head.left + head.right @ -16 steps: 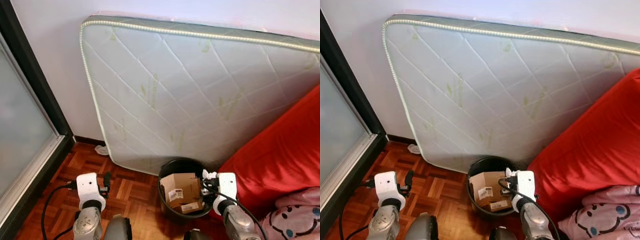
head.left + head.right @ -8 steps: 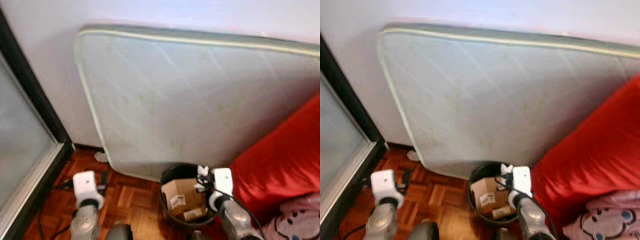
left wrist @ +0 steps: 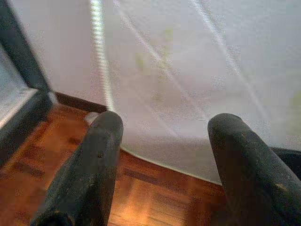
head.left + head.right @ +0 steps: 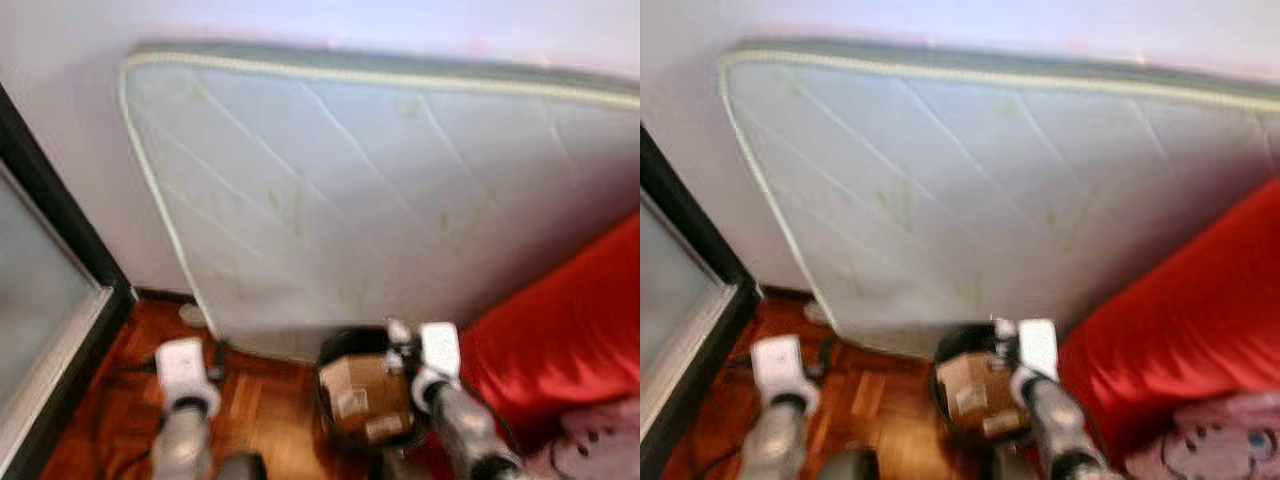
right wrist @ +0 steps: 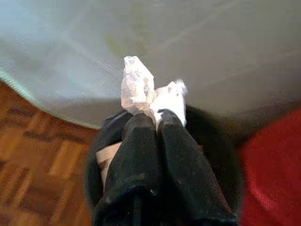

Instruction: Clean up the room

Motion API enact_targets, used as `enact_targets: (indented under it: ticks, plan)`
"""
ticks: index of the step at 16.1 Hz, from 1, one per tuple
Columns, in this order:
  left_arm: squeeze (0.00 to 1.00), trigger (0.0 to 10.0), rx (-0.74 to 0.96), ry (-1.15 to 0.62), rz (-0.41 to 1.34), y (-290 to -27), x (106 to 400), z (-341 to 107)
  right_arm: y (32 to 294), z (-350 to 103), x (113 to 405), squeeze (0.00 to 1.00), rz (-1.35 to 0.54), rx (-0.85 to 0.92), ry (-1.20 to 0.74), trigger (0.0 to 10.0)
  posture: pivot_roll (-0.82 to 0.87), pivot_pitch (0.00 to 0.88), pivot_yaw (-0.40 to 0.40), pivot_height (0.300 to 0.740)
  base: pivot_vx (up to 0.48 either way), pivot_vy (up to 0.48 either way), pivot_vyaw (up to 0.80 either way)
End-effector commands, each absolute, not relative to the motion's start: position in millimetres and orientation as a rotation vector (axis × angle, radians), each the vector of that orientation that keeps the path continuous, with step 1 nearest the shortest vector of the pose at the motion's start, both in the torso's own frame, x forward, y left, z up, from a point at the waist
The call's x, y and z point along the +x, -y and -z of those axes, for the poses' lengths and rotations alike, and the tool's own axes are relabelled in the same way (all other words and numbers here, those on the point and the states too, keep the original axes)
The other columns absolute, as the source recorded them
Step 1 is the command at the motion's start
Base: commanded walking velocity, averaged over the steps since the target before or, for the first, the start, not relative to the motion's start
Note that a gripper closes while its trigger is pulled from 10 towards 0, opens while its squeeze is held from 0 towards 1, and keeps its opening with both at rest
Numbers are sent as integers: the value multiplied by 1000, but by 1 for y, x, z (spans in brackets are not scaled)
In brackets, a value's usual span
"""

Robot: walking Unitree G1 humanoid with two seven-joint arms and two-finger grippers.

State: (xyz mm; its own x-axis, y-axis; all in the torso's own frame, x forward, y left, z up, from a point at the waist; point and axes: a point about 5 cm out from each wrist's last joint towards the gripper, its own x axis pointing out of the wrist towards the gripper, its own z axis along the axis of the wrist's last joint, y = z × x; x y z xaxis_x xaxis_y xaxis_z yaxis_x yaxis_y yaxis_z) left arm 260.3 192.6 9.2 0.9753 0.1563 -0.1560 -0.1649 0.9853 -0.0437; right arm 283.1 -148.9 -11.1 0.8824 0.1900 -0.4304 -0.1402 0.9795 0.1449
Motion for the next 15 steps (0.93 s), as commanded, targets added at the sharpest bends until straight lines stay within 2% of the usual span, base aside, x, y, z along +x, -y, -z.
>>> enact_targets:
  ticks: [1, 6, 15]
  plan:
    - [0, 10000, -57, -148, -161, -197, 261, -11, 148, 9, 287, 0, -161, 132, -459, 10000, -15, 103, -84, 647, 0, 0, 0]
    - [0, 10000, -45, -92, -114, -192, 265, -24, 146, -6, 304, 0, -150, 150, -435, 10000, 15, 133, -87, 647, 0, 0, 0]
    - [0, 10000, -34, -89, -104, -193, 241, -26, 141, -28, 324, 0, -143, 160, -365, 10000, 62, 219, -85, 647, 0, 0, 0]
